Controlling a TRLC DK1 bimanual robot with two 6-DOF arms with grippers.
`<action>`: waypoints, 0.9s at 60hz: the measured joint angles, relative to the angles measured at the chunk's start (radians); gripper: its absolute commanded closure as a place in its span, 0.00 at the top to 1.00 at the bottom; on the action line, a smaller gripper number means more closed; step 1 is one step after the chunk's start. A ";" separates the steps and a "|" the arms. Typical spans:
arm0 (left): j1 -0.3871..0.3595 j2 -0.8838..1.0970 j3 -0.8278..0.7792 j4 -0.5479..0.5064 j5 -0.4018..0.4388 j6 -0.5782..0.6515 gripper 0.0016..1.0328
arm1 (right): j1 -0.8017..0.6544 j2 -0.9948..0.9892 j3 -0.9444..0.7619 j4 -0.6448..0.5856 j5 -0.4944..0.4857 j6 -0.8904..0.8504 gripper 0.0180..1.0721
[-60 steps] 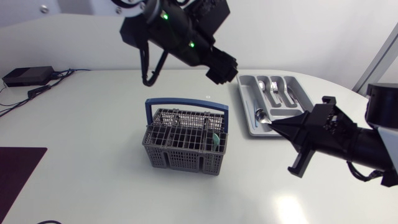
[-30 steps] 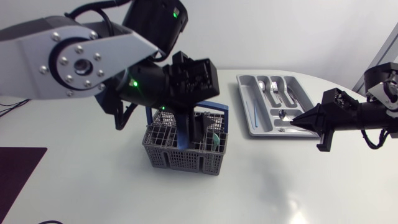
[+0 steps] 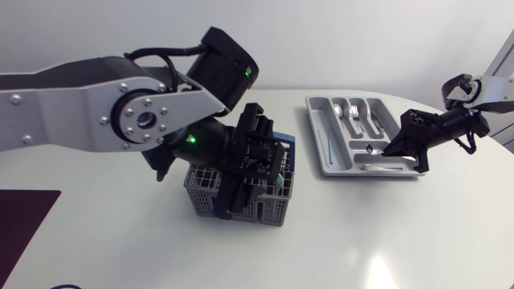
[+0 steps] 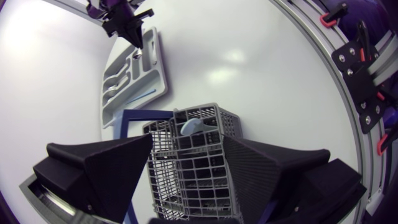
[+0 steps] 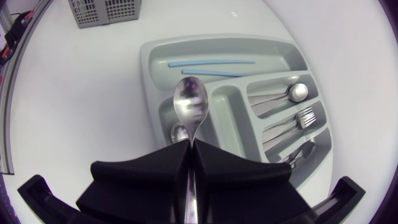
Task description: Unload the cutlery basket into the drawer organizer.
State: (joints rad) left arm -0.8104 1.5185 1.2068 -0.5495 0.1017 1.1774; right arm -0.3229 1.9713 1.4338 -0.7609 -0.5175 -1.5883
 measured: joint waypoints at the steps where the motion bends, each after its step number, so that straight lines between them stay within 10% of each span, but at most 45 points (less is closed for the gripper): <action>1: 0.000 0.005 0.000 -0.003 0.000 0.006 0.84 | 0.000 0.011 0.010 -0.004 0.007 -0.007 0.06; 11: 0.000 0.056 0.027 -0.045 0.003 0.055 0.84 | 0.001 0.101 0.092 -0.040 0.075 -0.057 0.07; 31: 0.011 0.142 0.114 -0.093 0.003 0.118 0.83 | 0.027 0.146 0.108 0.029 0.124 -0.069 0.60; 54: 0.014 0.200 0.183 -0.119 0.003 0.159 0.74 | 0.042 -0.064 -0.154 0.171 0.080 -0.061 0.65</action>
State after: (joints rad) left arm -0.7967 1.7180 1.3903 -0.6685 0.1047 1.3369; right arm -0.2806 1.9072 1.2800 -0.5896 -0.4370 -1.6493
